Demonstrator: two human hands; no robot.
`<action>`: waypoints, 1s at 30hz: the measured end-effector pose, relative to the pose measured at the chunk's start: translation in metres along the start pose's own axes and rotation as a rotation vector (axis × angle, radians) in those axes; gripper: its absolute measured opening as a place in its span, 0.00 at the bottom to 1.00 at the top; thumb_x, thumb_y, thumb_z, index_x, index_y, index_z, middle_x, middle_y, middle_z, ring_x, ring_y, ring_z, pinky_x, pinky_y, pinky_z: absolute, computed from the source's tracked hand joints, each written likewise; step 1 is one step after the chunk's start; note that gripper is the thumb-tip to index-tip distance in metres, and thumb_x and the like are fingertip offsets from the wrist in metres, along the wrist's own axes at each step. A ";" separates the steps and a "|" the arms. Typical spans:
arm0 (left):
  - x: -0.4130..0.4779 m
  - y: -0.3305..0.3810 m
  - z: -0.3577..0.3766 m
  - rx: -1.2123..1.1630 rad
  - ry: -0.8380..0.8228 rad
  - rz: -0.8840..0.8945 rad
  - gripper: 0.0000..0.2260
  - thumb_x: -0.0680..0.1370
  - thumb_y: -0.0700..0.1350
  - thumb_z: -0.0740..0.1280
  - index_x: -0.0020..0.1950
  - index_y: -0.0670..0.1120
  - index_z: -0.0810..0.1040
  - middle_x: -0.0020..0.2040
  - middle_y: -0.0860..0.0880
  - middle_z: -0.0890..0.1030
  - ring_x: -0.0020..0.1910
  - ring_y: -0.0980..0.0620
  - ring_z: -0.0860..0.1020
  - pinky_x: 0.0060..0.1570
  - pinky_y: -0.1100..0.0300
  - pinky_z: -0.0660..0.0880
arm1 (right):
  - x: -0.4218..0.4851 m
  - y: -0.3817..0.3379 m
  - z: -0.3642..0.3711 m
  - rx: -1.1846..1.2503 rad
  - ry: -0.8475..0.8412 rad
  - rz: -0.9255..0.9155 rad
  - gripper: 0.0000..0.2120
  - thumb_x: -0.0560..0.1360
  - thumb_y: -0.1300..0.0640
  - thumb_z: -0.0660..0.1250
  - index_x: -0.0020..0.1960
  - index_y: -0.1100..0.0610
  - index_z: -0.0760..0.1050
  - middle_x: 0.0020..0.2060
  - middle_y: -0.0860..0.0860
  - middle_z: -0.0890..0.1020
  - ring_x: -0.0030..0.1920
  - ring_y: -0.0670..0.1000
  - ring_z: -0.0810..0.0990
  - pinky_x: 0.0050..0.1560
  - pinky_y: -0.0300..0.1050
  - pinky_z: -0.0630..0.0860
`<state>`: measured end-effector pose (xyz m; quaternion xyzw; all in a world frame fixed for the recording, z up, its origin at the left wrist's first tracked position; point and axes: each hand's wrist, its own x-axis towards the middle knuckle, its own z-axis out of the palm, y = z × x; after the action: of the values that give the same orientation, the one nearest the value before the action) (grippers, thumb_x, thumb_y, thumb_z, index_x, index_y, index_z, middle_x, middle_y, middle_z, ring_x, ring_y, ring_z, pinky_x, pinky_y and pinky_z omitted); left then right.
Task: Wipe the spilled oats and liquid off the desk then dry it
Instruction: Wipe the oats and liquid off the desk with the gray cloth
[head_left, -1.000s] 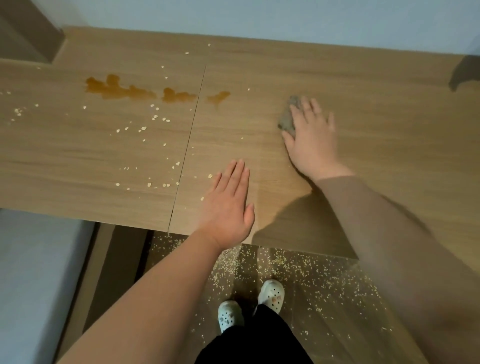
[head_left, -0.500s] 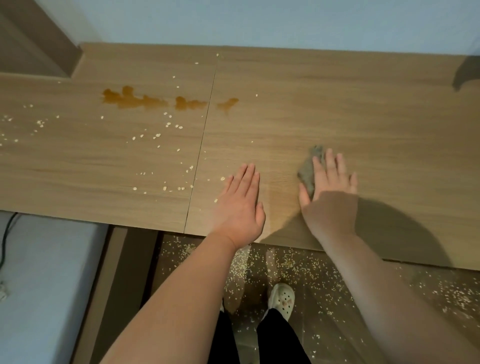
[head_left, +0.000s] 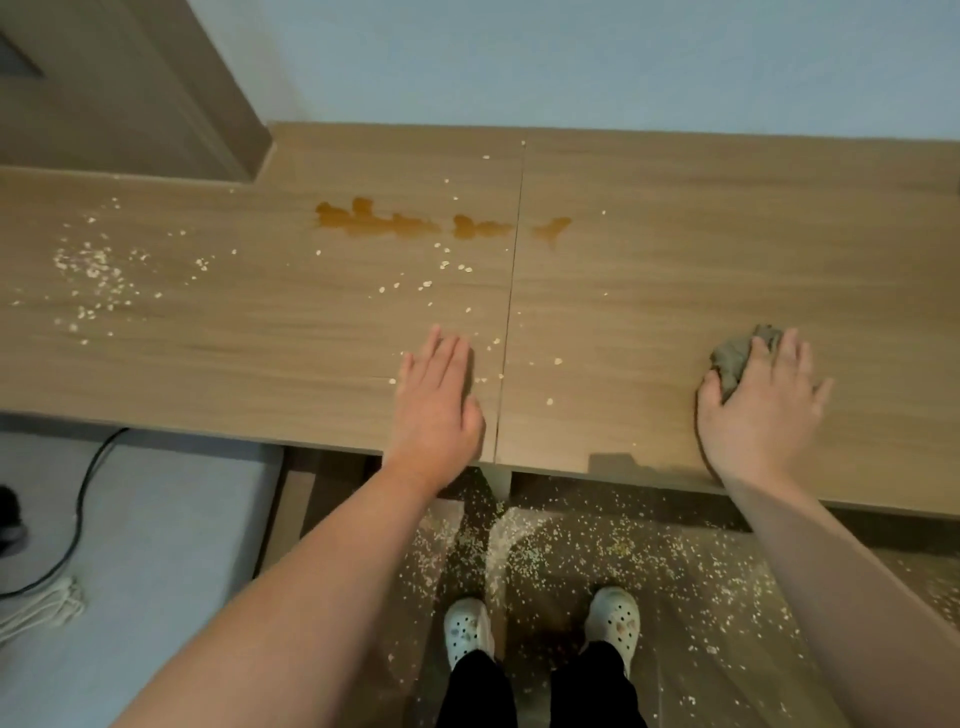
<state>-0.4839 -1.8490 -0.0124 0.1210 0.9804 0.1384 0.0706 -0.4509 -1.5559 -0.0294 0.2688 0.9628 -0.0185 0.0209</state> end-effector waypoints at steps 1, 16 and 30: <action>-0.002 -0.022 -0.006 0.050 -0.008 -0.046 0.27 0.83 0.50 0.51 0.79 0.46 0.45 0.80 0.49 0.46 0.75 0.56 0.35 0.74 0.54 0.34 | -0.006 -0.012 0.001 -0.004 0.007 0.014 0.31 0.81 0.44 0.52 0.78 0.61 0.57 0.78 0.59 0.54 0.78 0.59 0.52 0.76 0.62 0.53; 0.019 -0.113 -0.016 0.275 -0.130 -0.023 0.36 0.80 0.62 0.43 0.79 0.40 0.40 0.79 0.43 0.39 0.78 0.48 0.38 0.76 0.52 0.40 | -0.022 -0.035 0.000 0.119 0.074 0.103 0.26 0.81 0.51 0.58 0.76 0.61 0.62 0.77 0.59 0.59 0.77 0.58 0.57 0.76 0.62 0.55; 0.018 -0.114 -0.014 0.255 -0.088 0.018 0.33 0.81 0.60 0.47 0.80 0.43 0.44 0.80 0.46 0.42 0.79 0.48 0.40 0.77 0.50 0.41 | -0.042 -0.054 0.000 0.168 0.006 -0.178 0.26 0.81 0.50 0.58 0.76 0.57 0.62 0.77 0.56 0.61 0.76 0.56 0.59 0.76 0.59 0.49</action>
<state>-0.5281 -1.9543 -0.0341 0.1438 0.9849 0.0076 0.0963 -0.4430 -1.6240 -0.0263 0.1831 0.9780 -0.0999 -0.0062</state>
